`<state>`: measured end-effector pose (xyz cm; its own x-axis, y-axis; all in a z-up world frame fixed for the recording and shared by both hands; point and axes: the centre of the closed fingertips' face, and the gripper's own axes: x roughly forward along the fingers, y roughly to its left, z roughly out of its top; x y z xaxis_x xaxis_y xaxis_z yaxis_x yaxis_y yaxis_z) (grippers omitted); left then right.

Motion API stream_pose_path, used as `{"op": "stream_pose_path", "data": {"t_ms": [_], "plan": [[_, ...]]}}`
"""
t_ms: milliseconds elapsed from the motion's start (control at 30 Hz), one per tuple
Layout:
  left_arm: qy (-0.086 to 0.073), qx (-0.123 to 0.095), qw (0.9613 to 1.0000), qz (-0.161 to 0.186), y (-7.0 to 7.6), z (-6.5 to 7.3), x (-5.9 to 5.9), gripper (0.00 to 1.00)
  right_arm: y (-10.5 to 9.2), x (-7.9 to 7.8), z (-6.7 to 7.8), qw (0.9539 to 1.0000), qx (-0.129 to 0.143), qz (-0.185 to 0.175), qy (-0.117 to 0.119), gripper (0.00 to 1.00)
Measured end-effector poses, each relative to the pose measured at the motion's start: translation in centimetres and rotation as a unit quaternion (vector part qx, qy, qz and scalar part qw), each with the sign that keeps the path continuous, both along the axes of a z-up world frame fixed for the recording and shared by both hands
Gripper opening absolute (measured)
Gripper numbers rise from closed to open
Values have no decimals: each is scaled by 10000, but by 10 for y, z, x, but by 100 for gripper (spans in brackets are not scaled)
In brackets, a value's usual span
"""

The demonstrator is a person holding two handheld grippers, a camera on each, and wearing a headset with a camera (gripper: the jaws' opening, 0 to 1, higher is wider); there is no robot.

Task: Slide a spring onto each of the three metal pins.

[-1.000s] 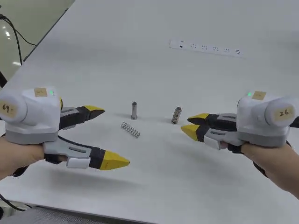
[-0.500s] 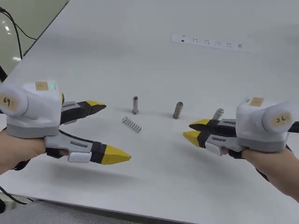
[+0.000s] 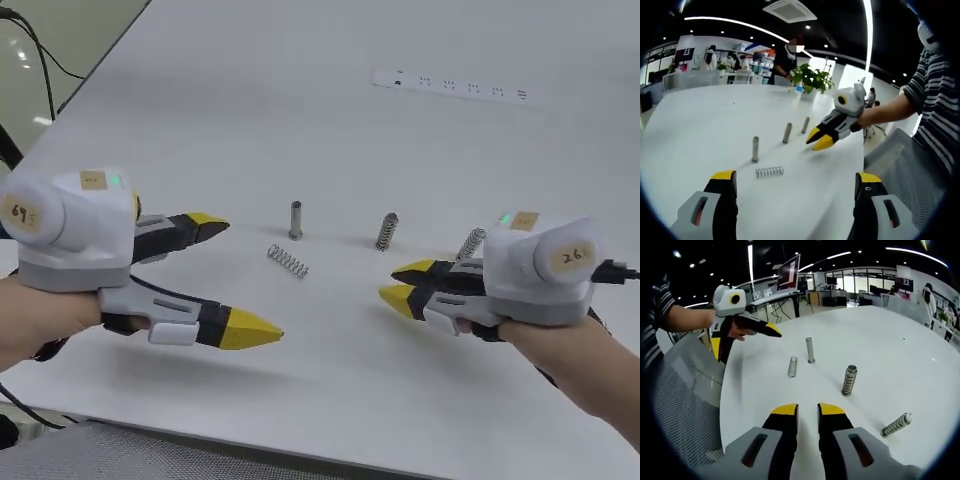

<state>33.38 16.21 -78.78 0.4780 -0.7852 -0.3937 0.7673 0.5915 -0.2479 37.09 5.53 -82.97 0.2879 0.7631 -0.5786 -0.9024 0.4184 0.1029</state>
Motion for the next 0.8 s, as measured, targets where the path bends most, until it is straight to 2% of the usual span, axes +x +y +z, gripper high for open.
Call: {"op": "stream_pose_path", "data": {"t_ms": [133, 400, 800], "plan": [[1, 0, 10000, 1, 0, 0, 0, 95, 12, 5, 3, 9999, -60, 90, -117, 13], [1, 14, 10000, 14, 2, 0, 0, 95, 45, 10, 14, 9994, 92, 256, -206, 13], [15, 16, 10000, 54, 7, -1, -1, 95, 80, 10, 6, 9984, 10, 522, -200, 12]]}}
